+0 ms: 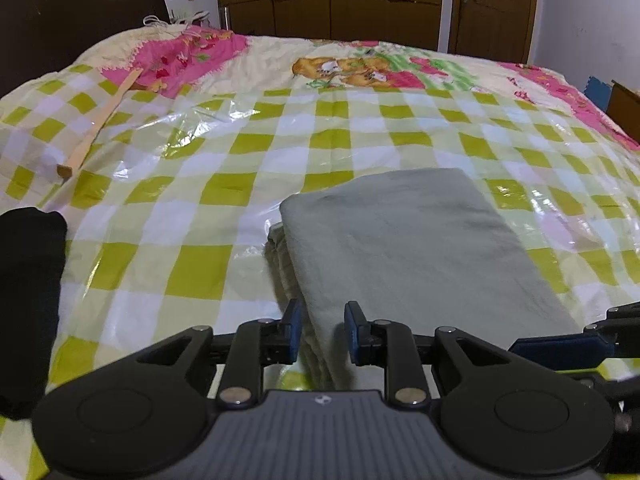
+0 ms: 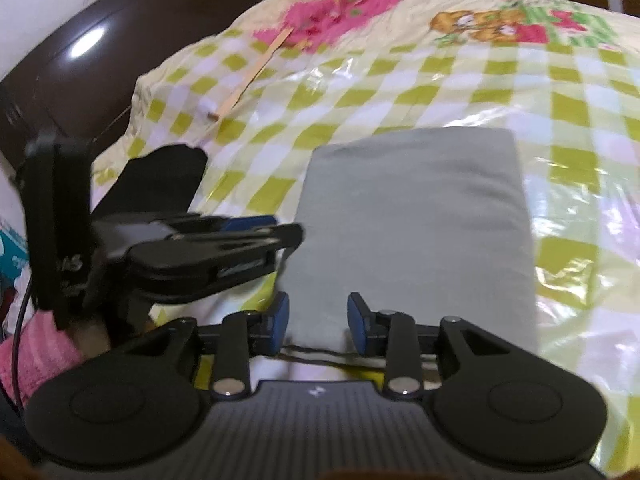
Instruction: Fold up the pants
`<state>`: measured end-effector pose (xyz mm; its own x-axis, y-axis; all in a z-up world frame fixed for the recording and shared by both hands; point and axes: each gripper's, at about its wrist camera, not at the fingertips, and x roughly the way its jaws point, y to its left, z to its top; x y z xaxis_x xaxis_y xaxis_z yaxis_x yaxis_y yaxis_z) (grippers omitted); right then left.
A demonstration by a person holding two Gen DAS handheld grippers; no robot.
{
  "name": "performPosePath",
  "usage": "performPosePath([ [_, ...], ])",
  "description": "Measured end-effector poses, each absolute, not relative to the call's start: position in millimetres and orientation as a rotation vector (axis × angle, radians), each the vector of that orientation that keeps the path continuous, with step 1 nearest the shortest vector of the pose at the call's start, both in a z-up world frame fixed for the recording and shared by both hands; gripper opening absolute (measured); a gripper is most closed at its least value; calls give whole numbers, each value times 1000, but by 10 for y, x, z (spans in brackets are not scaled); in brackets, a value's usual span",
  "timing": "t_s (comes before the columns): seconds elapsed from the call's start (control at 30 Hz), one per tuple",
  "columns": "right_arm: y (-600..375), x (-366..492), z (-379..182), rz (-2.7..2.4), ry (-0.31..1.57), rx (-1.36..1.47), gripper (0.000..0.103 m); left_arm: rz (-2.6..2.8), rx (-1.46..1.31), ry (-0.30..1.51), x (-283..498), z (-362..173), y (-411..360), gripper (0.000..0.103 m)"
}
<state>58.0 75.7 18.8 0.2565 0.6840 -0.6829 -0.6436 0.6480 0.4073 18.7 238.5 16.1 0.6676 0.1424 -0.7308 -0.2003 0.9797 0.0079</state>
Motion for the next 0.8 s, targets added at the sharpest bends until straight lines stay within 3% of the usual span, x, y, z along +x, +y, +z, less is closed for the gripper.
performPosePath([
  [0.3,393,402,268,835,927,109,35,211,-64,757,-157,408,2035,60],
  [0.5,209,307,278,792,918,131,39,262,-37,757,-314,472,1856,90],
  [0.7,98,230,232,759,929,140,39,302,-16,766,-437,459,1749,102],
  [0.8,63,202,224,752,932,141,39,314,-26,776,-482,429,1736,103],
])
